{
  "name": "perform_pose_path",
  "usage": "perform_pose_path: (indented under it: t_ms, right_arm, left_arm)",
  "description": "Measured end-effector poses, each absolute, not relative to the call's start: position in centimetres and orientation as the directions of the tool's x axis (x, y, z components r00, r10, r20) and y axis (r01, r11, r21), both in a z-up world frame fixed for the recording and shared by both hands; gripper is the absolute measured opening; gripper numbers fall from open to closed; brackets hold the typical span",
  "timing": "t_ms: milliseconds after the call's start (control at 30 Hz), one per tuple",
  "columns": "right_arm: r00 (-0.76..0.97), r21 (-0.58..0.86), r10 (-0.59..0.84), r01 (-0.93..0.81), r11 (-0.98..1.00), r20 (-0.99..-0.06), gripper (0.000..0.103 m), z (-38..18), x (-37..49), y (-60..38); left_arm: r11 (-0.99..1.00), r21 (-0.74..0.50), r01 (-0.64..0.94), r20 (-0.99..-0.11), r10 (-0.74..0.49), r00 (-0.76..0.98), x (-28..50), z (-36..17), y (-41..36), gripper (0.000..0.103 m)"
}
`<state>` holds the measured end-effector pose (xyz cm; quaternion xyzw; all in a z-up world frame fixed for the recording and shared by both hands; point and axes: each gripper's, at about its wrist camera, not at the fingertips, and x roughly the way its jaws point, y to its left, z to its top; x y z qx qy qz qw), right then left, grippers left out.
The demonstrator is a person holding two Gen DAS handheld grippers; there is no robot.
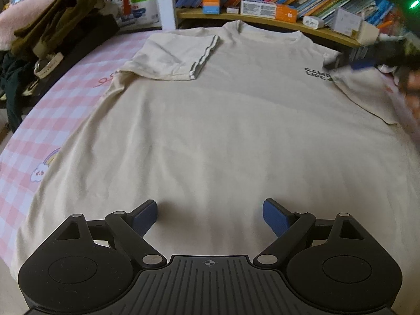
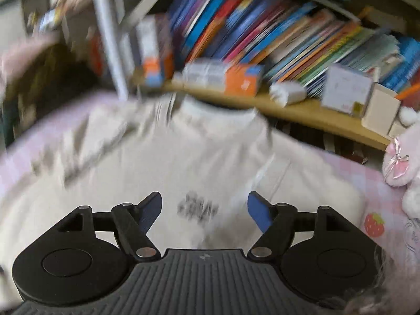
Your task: Fold clothes
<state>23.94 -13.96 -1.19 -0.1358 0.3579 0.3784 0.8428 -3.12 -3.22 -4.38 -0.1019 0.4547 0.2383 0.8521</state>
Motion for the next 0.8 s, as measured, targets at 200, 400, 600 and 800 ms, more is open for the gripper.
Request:
perform_pose_path:
  t_ms: [200, 400, 600, 800]
  right_arm:
    - [0.513, -0.102, 0.440, -0.728, 0.677, -0.737, 0.008, -3.4, 21.8, -13.1]
    - [0.406, -0.035, 0.523, -0.813, 0.581, -0.749, 0.011, -3.2, 19.8, -14.2]
    - [0.434, 0.106, 0.568, -0.723, 0.683, -0.699, 0.050, -1.4, 18.8, -19.0]
    - [0.506, 0.091, 0.468, -0.603, 0.793, -0.725, 0.049, -0.4, 14.3, -24.5]
  left_arm:
    - [0.872, 0.052, -0.487, -0.818, 0.317, 0.479, -3.2, -4.2, -3.7, 0.090]
    - [0.906, 0.027, -0.423, -0.792, 0.277, 0.543, -0.7, -3.2, -2.7, 0.090]
    - [0.958, -0.122, -0.260, -0.695, 0.105, 0.711, 8.9, 0.1, -0.3, 0.088]
    - [0.969, -0.184, -0.165, -0.711, -0.015, 0.704, 21.7, -1.4, -0.1, 0.065]
